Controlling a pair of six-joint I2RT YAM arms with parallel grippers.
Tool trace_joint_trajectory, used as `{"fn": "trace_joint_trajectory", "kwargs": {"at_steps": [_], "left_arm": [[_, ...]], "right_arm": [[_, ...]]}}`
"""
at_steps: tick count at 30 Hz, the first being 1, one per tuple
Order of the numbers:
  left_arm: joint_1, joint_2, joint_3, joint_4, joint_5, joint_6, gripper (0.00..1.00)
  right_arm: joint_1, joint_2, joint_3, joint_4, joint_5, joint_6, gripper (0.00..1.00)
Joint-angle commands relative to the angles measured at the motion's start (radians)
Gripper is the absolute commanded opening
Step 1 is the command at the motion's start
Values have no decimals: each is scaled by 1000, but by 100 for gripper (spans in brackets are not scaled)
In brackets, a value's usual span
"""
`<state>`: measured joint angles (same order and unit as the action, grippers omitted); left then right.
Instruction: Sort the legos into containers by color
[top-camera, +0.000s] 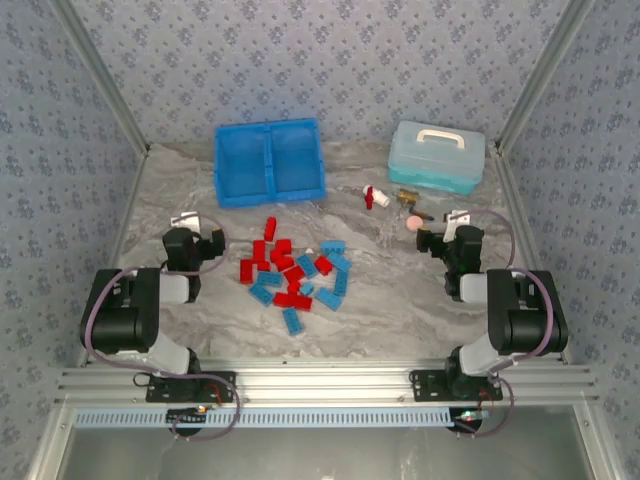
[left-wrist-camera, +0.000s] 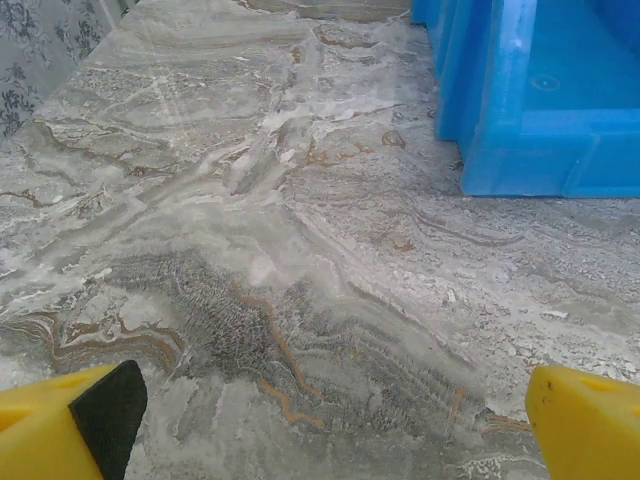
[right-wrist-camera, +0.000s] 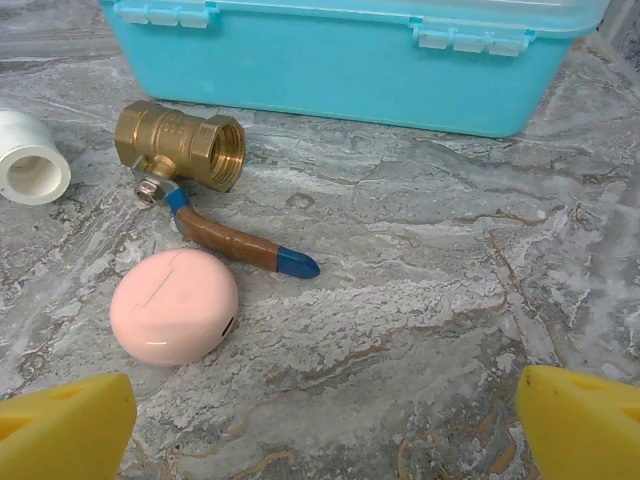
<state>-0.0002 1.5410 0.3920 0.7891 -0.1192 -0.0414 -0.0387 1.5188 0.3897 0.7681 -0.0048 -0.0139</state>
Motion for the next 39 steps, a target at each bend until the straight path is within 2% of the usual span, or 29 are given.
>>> {"fn": "trace_joint_trajectory", "kwargs": {"at_steps": [1,13,15,20,22,24,26,30,34,37,39], "left_arm": [[2,-8,18,29,12,6,99],[6,-7,17,28,18,6,100],[5,-8,18,29,19,7,99],[5,-16,27,6,55,23,99],[-1,-63,24,-24,51,29,99],[-23,-136,1,-50,6,41,99],[-57,-236,-14,-115,-32,54,99],[-126,-505,53,-436,-55,10,99],[-189,-709,161,-703,76,-102,99],[-287,-800,250,-864,119,-117,99],[-352,-837,300,-943,135,-105,99]], "right_arm": [[-2,1,8,19,-3,-11,100],[-8,-2,5,26,-15,-8,100],[-6,-24,26,-25,-17,-13,100],[11,-185,59,-241,55,27,100],[32,-328,84,-413,93,138,100],[48,-438,159,-661,91,277,100],[77,-489,255,-878,54,359,100],[203,-481,418,-1143,-25,374,100],[349,-330,580,-1304,-76,315,100],[476,-200,684,-1364,-92,218,100],[561,-108,735,-1383,-53,144,100]]}}
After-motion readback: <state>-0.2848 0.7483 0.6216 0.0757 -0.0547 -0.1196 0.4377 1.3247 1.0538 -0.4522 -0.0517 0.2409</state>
